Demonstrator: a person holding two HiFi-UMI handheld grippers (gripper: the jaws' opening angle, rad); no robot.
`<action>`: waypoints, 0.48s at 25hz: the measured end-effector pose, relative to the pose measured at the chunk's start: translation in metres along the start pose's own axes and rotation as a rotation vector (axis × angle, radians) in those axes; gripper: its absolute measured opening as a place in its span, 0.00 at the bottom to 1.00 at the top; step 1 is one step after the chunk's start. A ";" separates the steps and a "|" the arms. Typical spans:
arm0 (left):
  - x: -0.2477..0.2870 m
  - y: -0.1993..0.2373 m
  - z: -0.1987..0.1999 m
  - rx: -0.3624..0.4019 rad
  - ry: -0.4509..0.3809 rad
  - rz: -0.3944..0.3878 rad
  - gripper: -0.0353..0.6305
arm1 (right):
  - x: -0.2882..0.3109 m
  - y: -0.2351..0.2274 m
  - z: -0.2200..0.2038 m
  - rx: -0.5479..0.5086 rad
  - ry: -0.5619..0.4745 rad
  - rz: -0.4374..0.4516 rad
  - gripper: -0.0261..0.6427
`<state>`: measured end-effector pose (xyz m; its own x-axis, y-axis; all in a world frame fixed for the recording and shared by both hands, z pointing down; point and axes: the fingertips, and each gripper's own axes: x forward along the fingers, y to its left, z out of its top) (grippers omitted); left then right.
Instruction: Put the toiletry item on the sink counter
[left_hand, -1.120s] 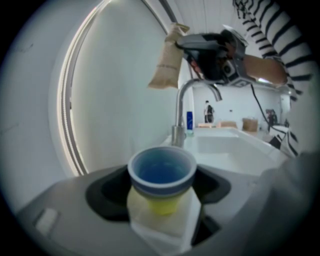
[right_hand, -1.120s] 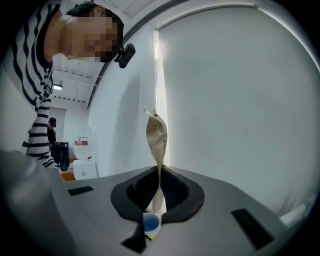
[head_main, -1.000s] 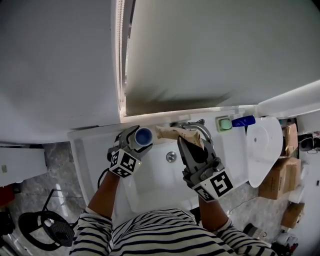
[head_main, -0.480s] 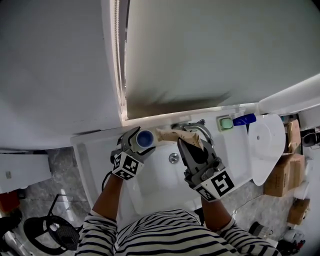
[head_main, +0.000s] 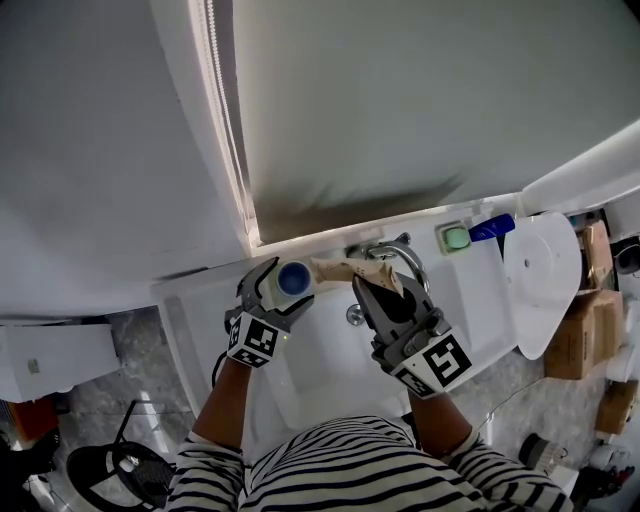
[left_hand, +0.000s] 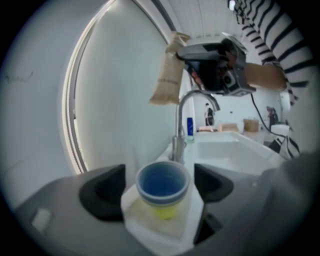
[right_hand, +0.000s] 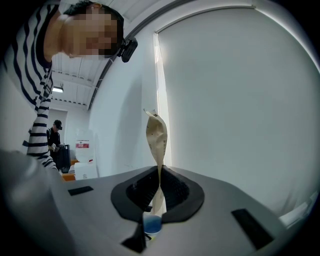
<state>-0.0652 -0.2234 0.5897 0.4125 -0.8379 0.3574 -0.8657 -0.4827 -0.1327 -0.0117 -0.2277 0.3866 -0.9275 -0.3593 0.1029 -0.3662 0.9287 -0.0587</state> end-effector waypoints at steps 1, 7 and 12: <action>-0.003 0.001 0.004 -0.001 -0.007 0.003 0.68 | -0.001 0.001 0.001 -0.001 -0.003 0.001 0.06; -0.022 0.005 0.032 0.010 -0.066 0.035 0.67 | -0.005 0.005 0.010 -0.006 -0.026 0.002 0.06; -0.040 0.006 0.052 0.013 -0.100 0.065 0.50 | -0.012 0.011 0.018 -0.012 -0.047 0.004 0.06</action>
<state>-0.0722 -0.2059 0.5267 0.3824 -0.8886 0.2532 -0.8881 -0.4291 -0.1647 -0.0062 -0.2148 0.3664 -0.9314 -0.3596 0.0564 -0.3622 0.9309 -0.0469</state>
